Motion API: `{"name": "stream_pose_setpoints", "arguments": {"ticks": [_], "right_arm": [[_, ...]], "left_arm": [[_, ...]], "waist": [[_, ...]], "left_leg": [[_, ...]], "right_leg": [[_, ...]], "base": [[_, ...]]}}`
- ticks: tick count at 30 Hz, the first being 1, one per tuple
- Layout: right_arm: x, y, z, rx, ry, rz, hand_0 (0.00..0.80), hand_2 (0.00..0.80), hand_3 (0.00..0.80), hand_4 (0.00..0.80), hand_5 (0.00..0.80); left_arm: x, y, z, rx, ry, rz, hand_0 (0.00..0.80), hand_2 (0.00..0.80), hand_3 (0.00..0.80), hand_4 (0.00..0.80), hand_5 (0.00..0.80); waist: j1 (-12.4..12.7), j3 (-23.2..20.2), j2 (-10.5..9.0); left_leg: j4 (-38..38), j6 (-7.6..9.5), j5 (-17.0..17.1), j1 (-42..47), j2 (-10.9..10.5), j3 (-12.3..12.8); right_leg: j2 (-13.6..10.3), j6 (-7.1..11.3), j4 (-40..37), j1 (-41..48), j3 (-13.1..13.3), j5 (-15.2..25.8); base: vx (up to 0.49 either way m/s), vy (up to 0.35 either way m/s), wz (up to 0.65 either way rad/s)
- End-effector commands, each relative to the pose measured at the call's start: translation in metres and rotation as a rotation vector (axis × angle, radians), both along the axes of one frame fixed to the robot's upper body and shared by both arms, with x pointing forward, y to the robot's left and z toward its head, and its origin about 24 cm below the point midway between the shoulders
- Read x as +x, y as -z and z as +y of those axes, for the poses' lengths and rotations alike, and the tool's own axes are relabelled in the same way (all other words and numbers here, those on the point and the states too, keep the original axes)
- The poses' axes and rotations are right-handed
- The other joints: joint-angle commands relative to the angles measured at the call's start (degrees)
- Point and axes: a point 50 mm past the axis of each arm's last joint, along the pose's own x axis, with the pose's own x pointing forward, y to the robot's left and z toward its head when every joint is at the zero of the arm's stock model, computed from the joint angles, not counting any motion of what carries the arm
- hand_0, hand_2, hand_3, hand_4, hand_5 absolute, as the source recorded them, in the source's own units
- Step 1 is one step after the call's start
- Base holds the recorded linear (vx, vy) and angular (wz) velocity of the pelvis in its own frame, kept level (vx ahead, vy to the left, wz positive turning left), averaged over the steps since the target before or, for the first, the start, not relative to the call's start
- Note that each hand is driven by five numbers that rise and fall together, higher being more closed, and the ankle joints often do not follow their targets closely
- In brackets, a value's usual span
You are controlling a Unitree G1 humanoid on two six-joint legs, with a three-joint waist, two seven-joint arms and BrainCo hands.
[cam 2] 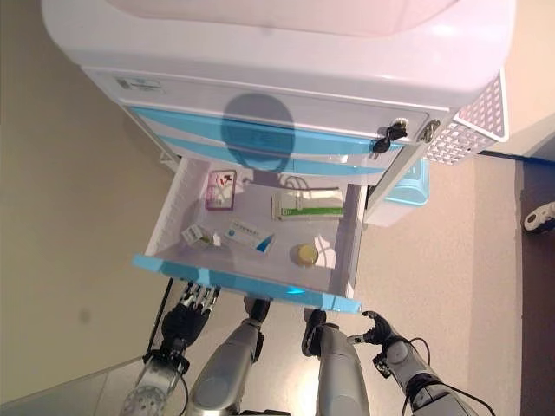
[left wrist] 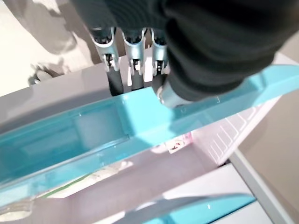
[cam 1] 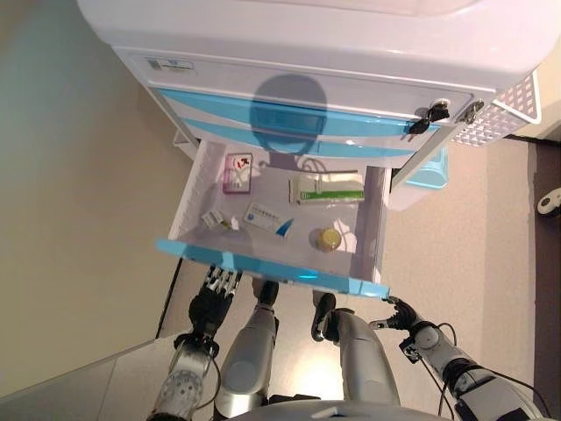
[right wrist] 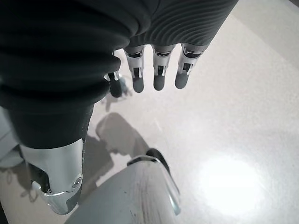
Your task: Open the drawer and pick up the medicine
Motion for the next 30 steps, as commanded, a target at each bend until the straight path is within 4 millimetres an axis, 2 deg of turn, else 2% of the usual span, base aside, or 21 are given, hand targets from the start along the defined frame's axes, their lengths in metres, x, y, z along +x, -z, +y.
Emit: {"name": "stream_pose_setpoints", "arguments": {"ticks": [1,2,3,4,7,8,11,13,22,23,24,30], "right_arm": [[-0.023,0.006,-0.021,-0.068,0.008,0.084,0.0,0.0,0.0,0.0,0.0],[-0.025,0.006,-0.024,-0.069,0.023,0.087,0.0,0.0,0.0,0.0,0.0],[-0.024,0.006,-0.023,-0.068,0.023,0.087,0.0,0.0,0.0,0.0,0.0],[-0.025,0.006,-0.024,-0.068,0.033,0.082,0.0,0.0,0.0,0.0,0.0],[-0.024,0.006,-0.024,-0.063,0.043,0.07,0.0,0.0,0.0,0.0,0.0],[-0.02,0.004,-0.023,-0.06,0.039,0.054,0.0,0.0,0.0,0.0,0.0],[-0.019,0.003,-0.022,-0.056,0.038,0.049,0.0,0.0,0.0,0.0,0.0],[-0.015,0.001,-0.02,-0.051,0.026,0.031,0.0,0.0,0.0,0.0,0.0],[-0.014,-0.001,-0.021,-0.03,0.046,0.009,0.0,0.0,0.0,0.0,0.0],[-0.014,-0.001,-0.021,-0.03,0.046,0.009,0.0,0.0,0.0,0.0,0.0],[-0.013,-0.002,-0.021,-0.027,0.043,0.003,0.0,0.0,0.0,0.0,0.0],[-0.013,-0.001,-0.018,-0.01,0.081,-0.013,0.0,0.0,0.0,0.0,0.0]], "left_arm": [[-0.013,-0.03,0.066,0.167,-0.157,-0.156,0.8,0.8,0.8,0.8,0.8],[-0.03,-0.006,0.076,0.201,-0.178,-0.019,0.8,0.8,0.8,0.8,0.8],[-0.029,-0.006,0.076,0.201,-0.178,-0.02,0.8,0.8,0.8,0.8,0.8],[-0.036,0.007,0.08,0.215,-0.197,0.055,0.8,0.8,0.8,0.8,0.8],[-0.043,0.019,0.083,0.233,-0.205,0.13,0.8,0.8,0.8,0.8,0.8],[-0.051,0.031,0.084,0.273,-0.181,0.217,0.8,0.8,0.8,0.8,0.8],[-0.054,0.035,0.083,0.284,-0.168,0.244,0.8,0.8,0.8,0.8,0.8],[-0.068,0.053,0.083,0.372,-0.077,0.385,0.8,0.8,0.8,0.8,0.8],[-0.08,0.068,0.081,0.557,0.066,0.552,0.791,0.791,0.791,0.791,0.791],[-0.08,0.068,0.081,0.557,0.066,0.552,0.656,0.656,0.656,0.656,0.656],[-0.084,0.071,0.082,0.608,0.1,0.609,0.0,0.0,0.0,0.0,0.0],[-0.08,0.077,0.085,0.838,0.232,0.739,0.0,0.0,0.0,0.0,0.0]], "waist": [[1.39,-5.86,0.49],[1.6,-6.37,0.92],[1.58,-6.35,0.93],[1.49,-6.65,1.18],[1.26,-6.9,1.28],[0.92,-7.13,1.2],[0.73,-7.21,1.19],[-0.41,-7.58,1.0],[-2.12,-7.16,0.64],[-2.12,-7.14,0.65],[-2.46,-6.93,0.51],[-3.62,-6.74,-0.46]], "left_leg": [[1.48,6.6,1.47,-3.65,-4.87,2.26],[0.58,6.42,1.82,-2.91,-4.76,1.7],[0.57,6.42,1.83,-2.88,-4.76,1.68],[-0.07,6.27,2.08,-2.4,-4.76,1.32],[-0.47,6.19,2.21,-1.98,-4.82,1.05],[-0.58,6.19,2.31,-1.93,-4.78,1.15],[-0.65,6.18,2.32,-1.92,-4.76,1.27],[-1.14,6.06,2.23,-1.33,-4.43,1.82],[-2.24,5.87,2.48,-0.49,-4.23,2.17],[-2.25,5.87,2.49,-0.47,-4.23,2.16],[-2.33,5.84,2.55,-0.44,-4.1,2.29],[-4.25,5.49,3.34,-0.09,-3.5,2.98]], "right_leg": [[-1.97,7.2,-6.43,0.88,4.52,9.77],[-2.02,7.2,-6.94,1.71,4.25,9.48],[-2.03,7.2,-6.95,1.74,4.23,9.48],[-2.17,7.09,-7.24,2.29,3.74,9.24],[-2.28,7.08,-7.77,2.94,3.25,9.15],[-2.22,7.05,-8.17,3.11,3.15,9.27],[-2.21,7.04,-8.33,3.09,3.22,9.31],[-2.11,7.09,-9.04,3.67,3.45,9.37],[-2.03,7.19,-9.96,4.73,3.15,9.52],[-2.03,7.19,-9.97,4.76,3.14,9.53],[-1.96,7.17,-10.25,4.85,3.09,9.65],[-1.32,7.23,-12.36,5.02,3.08,10.53]], "base": [[0.043,-0.003,0.03],[0.032,-0.005,0.06],[0.054,-0.01,0.07],[0.022,-0.005,0.05],[0.03,-0.012,0.15],[0.024,-0.006,0.2],[0.008,-0.002,0.06],[0.055,0.007,0.02],[0.029,0.001,0.03],[0.011,-0.003,0.06],[0.001,-0.002,0.03],[0.003,-0.005,0.05]]}}
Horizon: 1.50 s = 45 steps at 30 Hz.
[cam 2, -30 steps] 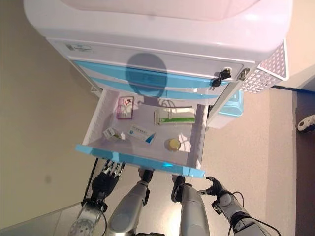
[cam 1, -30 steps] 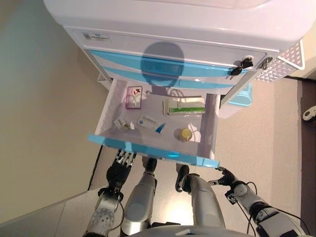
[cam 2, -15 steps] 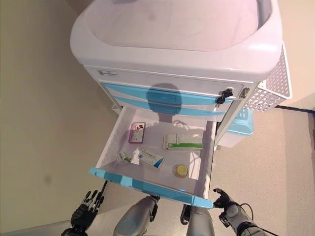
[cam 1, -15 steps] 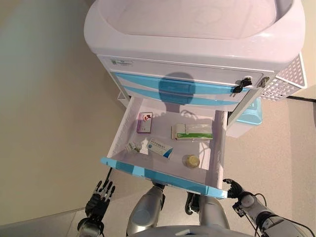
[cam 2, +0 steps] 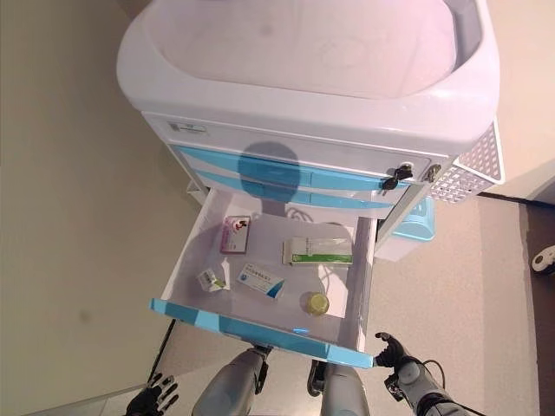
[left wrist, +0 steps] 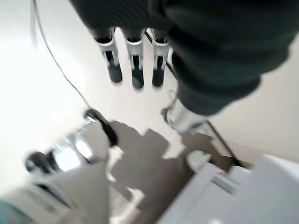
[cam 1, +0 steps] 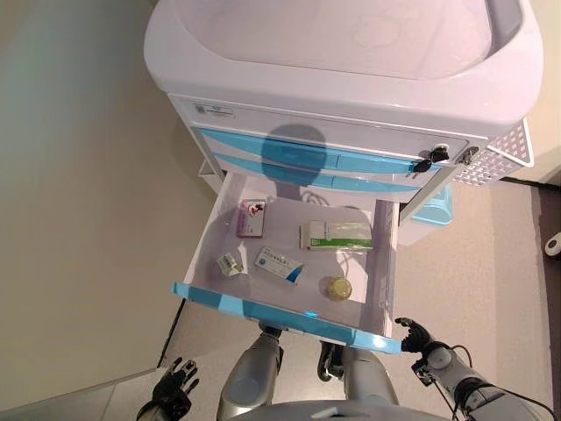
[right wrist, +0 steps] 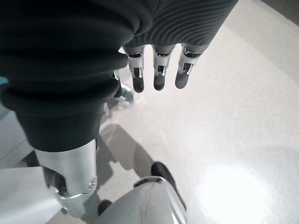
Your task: Open the drawer and pick up the medicine
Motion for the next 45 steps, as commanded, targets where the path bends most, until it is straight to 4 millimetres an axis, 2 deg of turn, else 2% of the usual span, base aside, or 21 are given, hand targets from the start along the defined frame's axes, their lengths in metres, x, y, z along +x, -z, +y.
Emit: {"name": "stream_pose_setpoints", "arguments": {"ticks": [1,6,10,15,17,18,23,25,26,28,30,31,32,33,36,37,38,39,40,42,45], "right_arm": [[0.012,-0.009,-0.004,-0.002,0.026,-0.075,0.0,0.0,0.0,0.0,0.0],[0.0,-0.001,-0.002,0.0,0.083,-0.055,0.0,0.0,0.0,0.0,0.0],[-0.014,0.004,-0.009,-0.026,0.112,-0.009,0.0,0.0,0.0,0.0,0.0],[-0.032,0.002,-0.036,-0.095,0.193,0.033,0.0,0.0,0.0,0.0,0.0],[-0.029,-0.007,-0.053,-0.122,0.251,-0.006,0.0,0.0,0.0,0.0,0.0],[-0.029,-0.007,-0.053,-0.122,0.251,-0.006,0.0,0.0,0.0,0.0,0.0],[0.006,-0.045,-0.082,-0.155,0.309,-0.208,0.0,0.0,0.0,0.0,0.0],[0.031,-0.071,-0.086,-0.16,0.28,-0.361,0.0,0.0,0.0,0.0,0.0],[0.048,-0.092,-0.086,-0.158,0.259,-0.475,0.0,0.0,0.0,0.0,0.0],[0.07,-0.128,-0.076,-0.156,0.15,-0.648,0.0,0.0,0.0,0.0,0.0],[0.079,-0.157,-0.066,-0.141,0.063,-0.779,0.0,0.0,0.0,0.0,0.0],[0.086,-0.187,-0.049,-0.091,-0.045,-0.906,0.0,0.0,0.0,0.0,0.0],[0.085,-0.187,-0.05,-0.092,-0.044,-0.905,0.0,0.0,0.0,0.0,0.0],[0.085,-0.207,-0.037,-0.038,-0.144,-0.972,0.0,0.0,0.0,0.0,0.0],[0.086,-0.22,-0.027,-0.001,-0.221,-1.0,0.0,0.0,0.0,0.0,0.0],[0.08,-0.25,0.001,0.159,-0.421,-1.055,0.0,0.0,0.0,0.0,0.0],[0.08,-0.25,0.001,0.16,-0.421,-1.054,0.0,0.0,0.0,0.0,0.0],[0.075,-0.263,0.018,0.269,-0.54,-1.057,0.0,0.0,0.0,0.0,0.0],[0.074,-0.263,0.018,0.269,-0.54,-1.056,0.0,0.0,0.0,0.0,0.0],[0.071,-0.275,0.039,0.356,-0.684,-1.023,0.0,0.0,0.0,0.0,0.0],[0.071,-0.281,0.049,0.38,-0.751,-1.005,0.0,0.0,0.0,0.0,0.0]], "left_arm": [[0.011,-0.006,0.013,0.174,0.118,0.033,0.0,0.0,0.0,0.0,0.0],[0.027,-0.006,0.006,0.364,0.378,0.133,0.0,0.0,0.0,0.0,0.0],[0.031,-0.003,-0.003,0.434,0.562,0.187,0.0,0.0,0.0,0.0,0.0],[0.038,-0.002,-0.012,0.475,0.694,0.203,0.0,0.0,0.0,0.0,0.0],[0.048,-0.004,-0.018,0.496,0.746,0.165,0.0,0.0,0.0,0.0,0.0],[0.049,-0.004,-0.019,0.496,0.746,0.165,0.0,0.0,0.0,0.0,0.0],[0.067,-0.009,-0.033,0.541,0.891,0.094,0.0,0.0,0.0,0.0,0.0],[0.069,-0.01,-0.033,0.547,0.897,0.084,0.0,0.0,0.0,0.0,0.0],[0.069,-0.01,-0.032,0.551,0.888,0.087,0.0,0.0,0.0,0.0,0.0],[0.071,-0.011,-0.03,0.547,0.854,0.08,0.0,0.0,0.0,0.0,0.0],[0.069,-0.011,-0.027,0.538,0.82,0.085,0.0,0.0,0.0,0.0,0.0],[0.063,-0.009,-0.023,0.52,0.786,0.109,0.0,0.0,0.0,0.0,0.0],[0.062,-0.009,-0.023,0.52,0.787,0.109,0.0,0.0,0.0,0.0,0.0],[0.058,-0.008,-0.021,0.505,0.767,0.119,0.0,0.0,0.0,0.0,0.0],[0.054,-0.007,-0.018,0.496,0.758,0.133,0.0,0.0,0.0,0.0,0.0],[0.043,-0.004,-0.013,0.466,0.735,0.167,0.0,0.0,0.0,0.0,0.0],[0.043,-0.004,-0.013,0.466,0.735,0.167,0.0,0.0,0.0,0.0,0.0],[0.033,-0.001,-0.011,0.443,0.728,0.196,0.0,0.0,0.0,0.0,0.0],[0.033,-0.001,-0.011,0.442,0.728,0.196,0.0,0.0,0.0,0.0,0.0],[0.02,0.002,-0.006,0.418,0.715,0.242,0.0,0.0,0.0,0.0,0.0],[0.012,0.003,-0.003,0.403,0.705,0.275,0.0,0.0,0.0,0.0,0.0]], "waist": [[-1.04,0.86,-0.51],[-2.25,0.5,-1.64],[-3.03,0.28,-2.3],[-4.25,-0.45,-3.31],[-5.0,-0.72,-3.87],[-4.93,-0.68,-3.86],[-6.39,-0.89,-5.02],[-7.02,-1.14,-5.41],[-7.35,-1.27,-5.68],[-7.92,-1.33,-6.11],[-8.25,-1.55,-6.5],[-8.52,-1.85,-6.98],[-8.43,-1.85,-6.97],[-8.45,-2.14,-7.28],[-8.32,-2.3,-7.47],[-8.07,-2.58,-7.95],[-8.09,-2.6,-7.92],[-7.81,-2.75,-8.19],[-7.85,-2.76,-8.16],[-7.1,-2.93,-8.41],[-6.73,-3.0,-8.54]], "left_leg": [[-2.54,4.47,2.84,0.24,-2.81,4.65],[-5.02,4.57,3.24,1.92,-2.37,6.09],[-6.22,4.82,2.87,3.91,-2.17,7.84],[-7.97,5.3,2.0,6.75,-1.85,10.62],[-8.78,5.45,1.77,7.82,-1.59,12.13],[-8.79,5.45,1.76,7.87,-1.57,12.18],[-9.37,5.84,1.1,9.02,-1.09,14.68],[-9.5,5.94,0.77,9.4,-0.86,15.78],[-9.63,6.02,0.6,9.67,-0.76,16.46],[-9.74,6.14,0.37,9.99,-0.64,17.38],[-9.78,6.17,0.1,10.4,-0.52,18.23],[-9.75,6.18,-0.07,10.66,-0.37,19.01],[-9.74,6.18,-0.09,10.69,-0.37,19.05],[-9.68,6.19,-0.3,10.96,-0.31,19.42],[-9.65,6.13,-0.34,11.01,-0.24,19.62],[-9.59,5.98,-0.31,11.03,-0.26,19.77],[-9.58,5.98,-0.32,11.03,-0.26,19.74],[-9.53,5.87,-0.29,11.0,-0.31,19.62],[-9.51,5.87,-0.31,11.01,-0.31,19.59],[-9.34,5.73,-0.22,10.82,-0.33,19.13],[-9.17,5.72,-0.25,10.72,-0.46,18.73]], "right_leg": [[-1.2,5.59,-8.68,2.82,4.34,10.23],[-0.75,6.15,-10.55,3.47,5.3,11.42],[-0.33,6.61,-11.88,4.53,6.71,12.18],[0.4,7.63,-14.09,6.0,9.27,13.59],[0.82,8.12,-15.24,6.48,10.6,14.37],[0.83,8.13,-15.25,6.51,10.65,14.38],[1.41,9.08,-16.62,6.77,13.17,15.51],[1.63,9.38,-17.03,6.68,14.37,15.92],[1.82,9.51,-17.24,6.69,15.09,16.2],[2.04,9.79,-17.49,6.65,16.14,16.48],[2.24,9.98,-17.79,6.75,16.96,16.76],[2.46,10.1,-18.21,6.88,17.64,16.95],[2.47,10.1,-18.21,6.9,17.67,16.94],[2.56,10.17,-18.4,6.97,18.14,17.09],[2.61,10.19,-18.54,7.03,18.25,17.11],[2.7,10.16,-18.74,7.06,18.2,17.11],[2.69,10.16,-18.74,7.07,18.17,17.09],[2.59,10.11,-18.87,7.28,17.92,17.03],[2.58,10.11,-18.87,7.3,17.89,17.01],[2.37,9.99,-19.03,7.62,17.27,16.92],[2.3,9.96,-19.13,7.8,16.71,16.86]], "base": [[0.0,0.0,0.0],[0.02,0.018,-0.17],[0.034,0.042,-0.27],[0.045,0.054,-0.39],[0.03,0.057,-0.4],[0.011,0.041,-0.37],[0.004,0.05,-0.33],[0.009,0.074,-0.36],[0.011,0.071,-0.39],[0.005,0.063,-0.45],[0.018,0.047,-0.38],[0.015,0.029,-0.33],[0.023,0.019,-0.39],[0.016,0.004,-0.23],[0.013,0.002,-0.11],[0.011,-0.003,-0.08],[0.027,-0.009,-0.08],[0.017,-0.005,-0.05],[0.0,0.0,0.0],[0.01,-0.011,0.03],[0.011,-0.013,0.07]]}}
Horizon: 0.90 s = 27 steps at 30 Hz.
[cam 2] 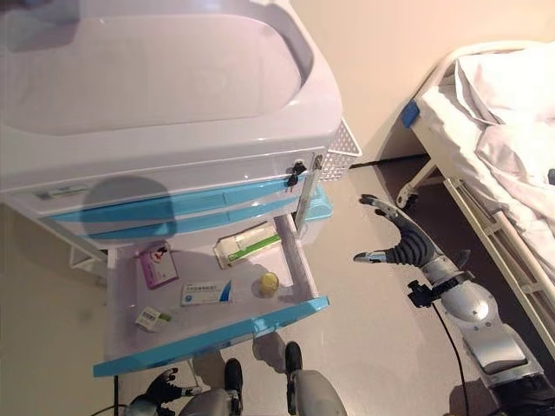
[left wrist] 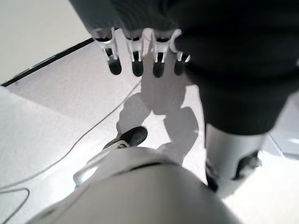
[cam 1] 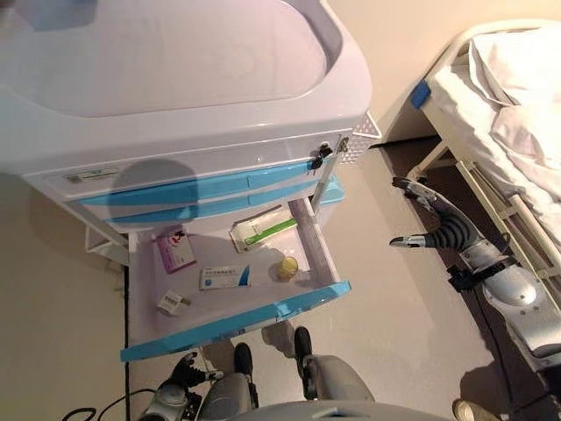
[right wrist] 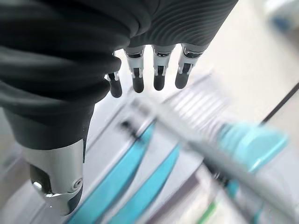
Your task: Open the drawer and pick up the medicine
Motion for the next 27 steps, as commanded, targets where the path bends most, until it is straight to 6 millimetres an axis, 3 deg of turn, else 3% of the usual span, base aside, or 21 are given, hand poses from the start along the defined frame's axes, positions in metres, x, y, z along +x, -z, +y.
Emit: {"name": "stream_pose_setpoints", "arguments": {"ticks": [1,9,14,21,27], "right_arm": [[0.006,-0.028,0.024,0.071,-0.172,-0.063,0.0,0.0,0.0,0.0,0.0],[0.015,-0.036,0.056,0.059,-0.332,-0.05,0.0,0.0,0.0,0.0,0.0],[0.017,-0.035,0.076,-0.005,-0.412,-0.056,0.0,0.0,0.0,0.0,0.0],[0.02,-0.014,0.104,-0.102,-0.49,-0.016,0.0,0.0,0.0,0.0,0.0],[0.034,0.026,0.12,-0.207,-0.462,0.068,0.0,0.0,0.0,0.0,0.0]], "left_arm": [[-0.023,0.005,0.008,-0.001,-0.026,0.085,0.0,0.0,0.0,0.0,0.0],[-0.035,0.006,0.011,-0.001,-0.051,0.117,0.0,0.0,0.0,0.0,0.0],[-0.031,0.005,0.012,0.007,-0.047,0.102,0.0,0.0,0.0,0.0,0.0],[-0.022,0.003,0.011,0.017,-0.024,0.077,0.0,0.0,0.0,0.0,0.0],[-0.013,0.003,0.004,0.015,0.013,0.063,0.0,0.0,0.0,0.0,0.0]], "waist": [[2.1,-1.05,-1.24],[4.09,-0.59,-1.32],[5.52,0.0,-1.35],[6.6,0.57,-1.36],[7.23,0.73,-0.97]], "left_leg": [[2.43,0.39,-1.33,-3.23,-2.67,-2.2],[2.64,0.32,-0.84,-3.94,-3.33,-4.24],[2.67,0.25,-0.34,-4.55,-3.75,-5.91],[2.99,0.17,-0.17,-5.03,-4.09,-7.37],[3.38,0.21,-0.23,-5.21,-4.31,-8.35]], "right_leg": [[-0.8,4.53,1.59,-1.71,-0.36,2.52],[-1.69,4.33,2.08,-1.34,-2.96,2.13],[-2.35,4.11,2.65,-1.28,-4.93,1.73],[-2.77,3.74,3.59,-1.4,-6.31,1.0],[-3.05,3.42,4.23,-1.33,-7.0,0.45]], "base": [[0.013,-0.016,0.14],[0.005,-0.015,0.17],[-0.004,-0.019,0.28],[-0.005,-0.012,0.17],[-0.001,-0.006,0.09]]}}
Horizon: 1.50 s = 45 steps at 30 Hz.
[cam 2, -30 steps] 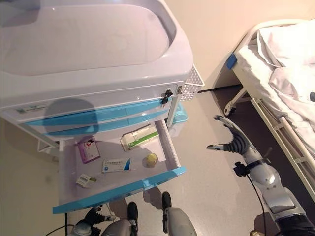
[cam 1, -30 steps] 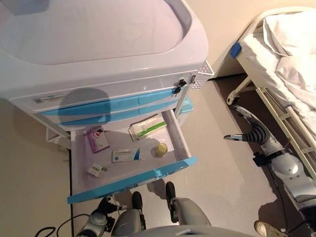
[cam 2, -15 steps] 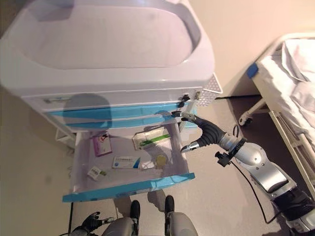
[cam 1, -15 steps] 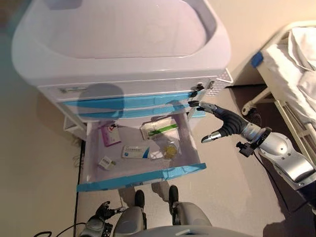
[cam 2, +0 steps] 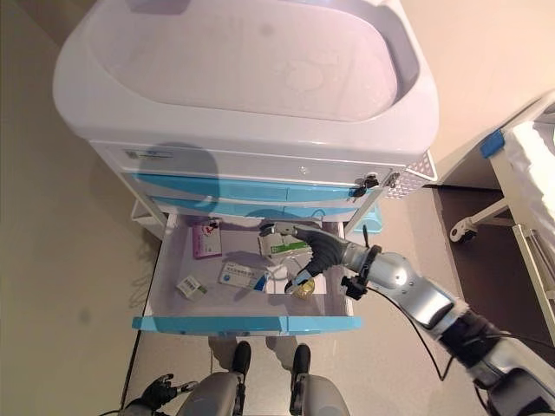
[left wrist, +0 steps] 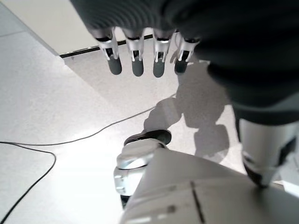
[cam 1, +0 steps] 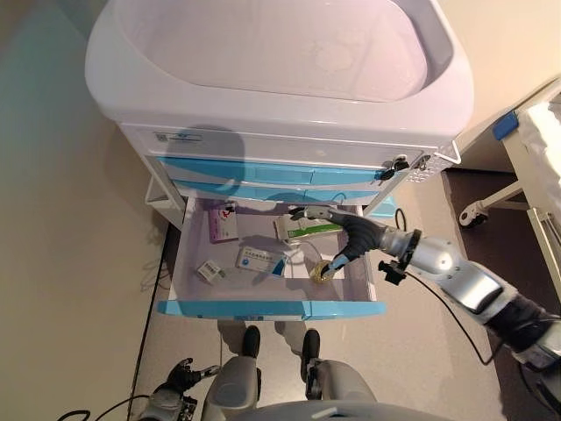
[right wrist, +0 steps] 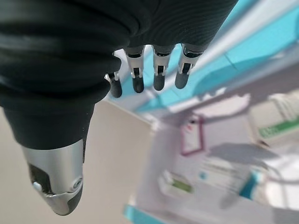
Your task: Open the drawer and pick up the medicine
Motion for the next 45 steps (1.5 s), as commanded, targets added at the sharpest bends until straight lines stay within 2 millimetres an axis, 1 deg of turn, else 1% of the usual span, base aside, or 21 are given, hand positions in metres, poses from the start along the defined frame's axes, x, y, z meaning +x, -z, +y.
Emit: {"name": "stream_pose_setpoints", "arguments": {"ticks": [1,2,3,4,5,12,14,17,18,19,24,25,32,38,45], "right_arm": [[0.001,-0.007,0.012,-0.007,-0.038,-0.07,0.0,0.0,0.0,0.0,0.0],[0.004,0.001,0.015,-0.063,-0.031,-0.08,0.0,0.0,0.0,0.0,0.0],[0.004,0.002,0.015,-0.063,-0.032,-0.081,0.0,0.0,0.0,0.0,0.0],[0.008,0.012,0.013,-0.129,-0.011,-0.089,0.0,0.0,0.0,0.0,0.0],[0.01,0.017,0.011,-0.177,-0.003,-0.112,0.0,0.0,0.0,0.0,0.0],[0.023,0.037,0.004,-0.402,0.044,-0.236,0.0,0.0,0.0,0.0,0.0],[0.025,0.045,0.002,-0.45,0.054,-0.238,0.0,0.0,0.0,0.0,0.0],[0.031,0.064,-0.003,-0.527,0.101,-0.213,0.0,0.0,0.0,0.0,0.0],[0.031,0.064,-0.003,-0.526,0.1,-0.213,0.0,0.0,0.0,0.0,0.0],[0.032,0.072,-0.006,-0.549,0.12,-0.198,0.0,0.0,0.0,0.0,0.0],[0.038,0.086,-0.011,-0.602,0.184,-0.18,0.0,0.0,0.0,0.0,0.0],[0.039,0.092,-0.016,-0.626,0.209,-0.168,0.0,0.0,0.0,0.0,0.0],[0.044,0.096,-0.008,-0.649,0.224,-0.185,0.0,0.0,0.0,0.0,0.0],[0.045,0.108,-0.009,-0.692,0.257,-0.166,0.0,0.0,0.0,0.0,0.0],[0.047,0.109,-0.012,-0.744,0.256,-0.198,0.0,0.0,0.0,0.0,0.0]], "left_arm": [[-0.008,0.003,-0.003,0.01,0.019,0.03,0.0,0.0,0.0,0.0,0.0],[-0.007,0.003,-0.004,0.007,0.025,0.029,0.0,0.0,0.0,0.0,0.0],[-0.007,0.003,-0.004,0.007,0.024,0.029,0.0,0.0,0.0,0.0,0.0],[-0.006,0.003,-0.004,0.009,0.028,0.027,0.0,0.0,0.0,0.0,0.0],[-0.006,0.003,-0.004,0.011,0.033,0.028,0.0,0.0,0.0,0.0,0.0],[-0.006,0.002,-0.003,0.025,0.047,0.029,0.0,0.0,0.0,0.0,0.0],[-0.005,0.002,-0.003,0.026,0.055,0.03,0.0,0.0,0.0,0.0,0.0],[-0.002,0.002,-0.007,0.024,0.074,0.027,0.0,0.0,0.0,0.0,0.0],[-0.002,0.002,-0.006,0.025,0.073,0.027,0.0,0.0,0.0,0.0,0.0],[-0.001,0.002,-0.008,0.024,0.082,0.024,0.0,0.0,0.0,0.0,0.0],[0.002,0.003,-0.013,0.012,0.103,0.019,0.0,0.0,0.0,0.0,0.0],[0.003,0.003,-0.014,0.012,0.11,0.016,0.0,0.0,0.0,0.0,0.0],[0.006,0.003,-0.019,0.012,0.129,0.011,0.0,0.0,0.0,0.0,0.0],[0.009,0.004,-0.024,0.008,0.137,0.005,0.0,0.0,0.0,0.0,0.0],[0.012,0.003,-0.026,0.011,0.143,0.003,0.0,0.0,0.0,0.0,0.0]], "waist": [[0.92,-0.65,-0.96],[1.11,-0.6,-0.8],[1.04,-0.6,-0.81],[1.1,-0.52,-0.65],[1.16,-0.5,-0.51],[1.37,-0.13,-0.04],[1.46,-0.09,0.15],[1.67,0.02,0.59],[1.64,0.02,0.58],[1.71,0.03,0.72],[1.97,0.12,1.44],[2.12,0.18,1.63],[2.19,0.75,2.56],[2.36,1.08,3.04],[2.39,1.26,3.14]], "left_leg": [[1.34,0.35,-0.6,-1.4,-2.87,-0.01],[1.32,0.36,-0.56,-1.44,-2.88,-0.26],[1.32,0.35,-0.55,-1.44,-2.89,-0.28],[1.29,0.34,-0.5,-1.51,-2.89,-0.54],[1.18,0.35,-0.46,-1.49,-2.97,-0.66],[1.14,0.48,-0.42,-1.51,-3.15,-1.19],[1.23,0.5,-0.44,-1.55,-3.21,-1.29],[1.3,0.59,-0.45,-1.6,-3.39,-1.82],[1.3,0.59,-0.45,-1.61,-3.4,-1.84],[1.27,0.6,-0.44,-1.63,-3.44,-1.99],[1.21,0.6,-0.33,-1.7,-3.59,-2.42],[1.2,0.63,-0.29,-1.72,-3.62,-2.63],[1.35,0.67,-0.02,-2.16,-3.76,-3.3],[1.3,0.62,0.25,-2.62,-3.81,-3.59],[1.26,0.65,0.27,-2.83,-3.78,-3.68]], "right_leg": [[-1.2,3.57,4.28,-2.2,0.73,1.92],[-1.29,3.52,4.4,-2.31,0.61,1.84],[-1.3,3.52,4.42,-2.31,0.59,1.83],[-1.39,3.46,4.63,-2.37,0.4,1.65],[-1.42,3.47,4.69,-2.4,0.39,1.6],[-1.6,3.44,5.13,-2.43,0.09,1.45],[-1.64,3.38,5.25,-2.44,0.0,1.36],[-1.71,3.28,5.63,-2.46,-0.33,1.11],[-1.72,3.28,5.65,-2.46,-0.35,1.1],[-1.78,3.26,5.62,-2.44,-0.4,1.09],[-2.01,3.16,5.91,-2.51,-0.76,0.94],[-2.05,3.12,5.97,-2.52,-0.94,0.87],[-2.28,3.03,6.3,-2.8,-1.26,0.68],[-2.42,2.98,6.12,-3.04,-1.64,0.81],[-2.51,2.93,6.65,-3.51,-1.59,0.73]], "base": [[-0.005,-0.007,0.06],[-0.005,-0.005,0.07],[-0.009,-0.006,0.08],[-0.004,0.002,0.05],[-0.002,0.002,0.06],[-0.001,-0.001,0.02],[0.001,-0.005,0.03],[-0.001,-0.017,0.07],[0.0,0.0,0.0],[0.0,0.0,0.0],[0.001,-0.005,0.01],[0.005,-0.022,0.07],[-0.003,-0.01,0.1],[-0.001,-0.002,0.01],[0.001,-0.001,0.0]]}}
